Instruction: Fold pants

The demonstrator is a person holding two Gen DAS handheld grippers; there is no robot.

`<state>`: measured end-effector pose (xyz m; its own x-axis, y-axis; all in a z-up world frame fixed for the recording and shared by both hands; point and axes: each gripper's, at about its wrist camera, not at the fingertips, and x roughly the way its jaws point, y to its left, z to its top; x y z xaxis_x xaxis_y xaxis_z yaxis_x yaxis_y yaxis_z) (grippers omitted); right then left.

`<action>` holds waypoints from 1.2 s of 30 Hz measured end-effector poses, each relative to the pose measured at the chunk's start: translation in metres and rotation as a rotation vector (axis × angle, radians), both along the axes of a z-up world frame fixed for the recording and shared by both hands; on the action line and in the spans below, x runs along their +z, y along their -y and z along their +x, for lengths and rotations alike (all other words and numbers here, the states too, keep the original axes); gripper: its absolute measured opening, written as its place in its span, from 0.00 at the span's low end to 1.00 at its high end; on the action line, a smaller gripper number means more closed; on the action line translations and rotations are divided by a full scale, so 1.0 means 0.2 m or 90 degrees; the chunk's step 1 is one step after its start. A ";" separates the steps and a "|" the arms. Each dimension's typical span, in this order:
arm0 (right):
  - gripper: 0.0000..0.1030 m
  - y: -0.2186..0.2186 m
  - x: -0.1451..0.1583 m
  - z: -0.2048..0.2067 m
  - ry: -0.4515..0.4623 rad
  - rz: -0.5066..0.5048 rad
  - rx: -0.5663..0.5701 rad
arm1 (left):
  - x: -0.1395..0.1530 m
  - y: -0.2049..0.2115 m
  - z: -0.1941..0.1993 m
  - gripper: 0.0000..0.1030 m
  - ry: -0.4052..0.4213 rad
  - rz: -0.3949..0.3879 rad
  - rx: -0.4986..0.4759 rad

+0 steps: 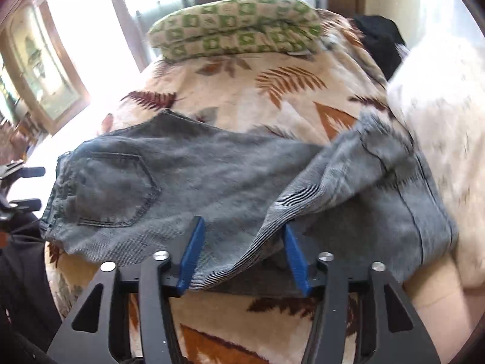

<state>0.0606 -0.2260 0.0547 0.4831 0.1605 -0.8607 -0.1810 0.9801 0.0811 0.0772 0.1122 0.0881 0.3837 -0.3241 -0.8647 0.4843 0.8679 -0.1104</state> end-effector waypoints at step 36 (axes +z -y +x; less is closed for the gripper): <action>0.26 -0.67 -0.35 0.92 -0.039 0.059 0.071 | -0.36 -0.03 0.42 0.99 0.034 0.031 0.130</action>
